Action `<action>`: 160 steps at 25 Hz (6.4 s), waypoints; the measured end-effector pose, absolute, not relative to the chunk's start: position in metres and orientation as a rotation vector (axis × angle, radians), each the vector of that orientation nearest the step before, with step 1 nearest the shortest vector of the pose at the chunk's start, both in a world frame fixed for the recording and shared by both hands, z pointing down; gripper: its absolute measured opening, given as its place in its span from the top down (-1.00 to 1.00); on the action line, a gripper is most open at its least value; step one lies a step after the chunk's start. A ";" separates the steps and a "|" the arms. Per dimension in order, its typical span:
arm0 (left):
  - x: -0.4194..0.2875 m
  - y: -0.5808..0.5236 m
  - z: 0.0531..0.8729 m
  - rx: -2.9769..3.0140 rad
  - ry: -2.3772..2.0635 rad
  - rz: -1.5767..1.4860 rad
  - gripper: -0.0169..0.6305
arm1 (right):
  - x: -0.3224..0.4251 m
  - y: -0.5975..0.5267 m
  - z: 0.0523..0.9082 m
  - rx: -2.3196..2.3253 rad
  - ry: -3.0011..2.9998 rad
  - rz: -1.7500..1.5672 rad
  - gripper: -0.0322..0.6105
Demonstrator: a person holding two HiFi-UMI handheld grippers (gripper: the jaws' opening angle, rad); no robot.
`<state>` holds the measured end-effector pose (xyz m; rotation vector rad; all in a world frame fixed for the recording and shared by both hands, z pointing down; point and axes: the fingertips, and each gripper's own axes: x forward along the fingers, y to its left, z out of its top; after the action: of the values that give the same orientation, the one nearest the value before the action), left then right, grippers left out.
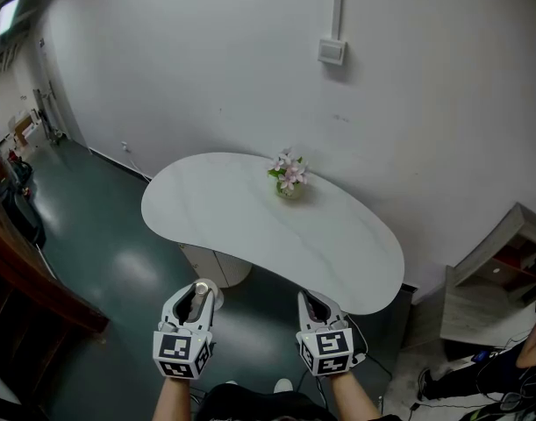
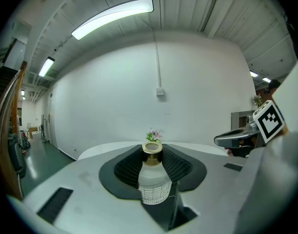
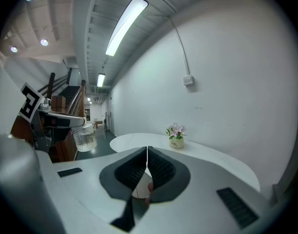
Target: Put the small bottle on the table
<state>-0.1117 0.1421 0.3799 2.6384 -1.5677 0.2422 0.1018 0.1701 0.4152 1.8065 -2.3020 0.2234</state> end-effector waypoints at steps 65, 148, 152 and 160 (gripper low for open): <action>-0.155 -0.125 0.401 2.679 -1.405 0.251 0.55 | 0.045 -0.081 0.433 1.837 -2.186 0.241 0.69; -0.082 -0.342 0.537 2.518 -1.349 0.481 0.55 | 0.083 -0.291 0.557 1.705 -2.195 0.568 0.69; -0.082 -0.348 0.546 2.501 -1.349 0.490 0.55 | 0.081 -0.302 0.564 1.698 -2.196 0.589 0.69; -0.082 -0.363 0.554 2.485 -1.356 0.499 0.55 | 0.077 -0.320 0.572 1.685 -2.203 0.611 0.69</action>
<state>-0.0821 -0.3632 0.5545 2.4852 -1.3557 0.4989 0.0775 -0.3204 0.5725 1.6851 -2.2033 0.6105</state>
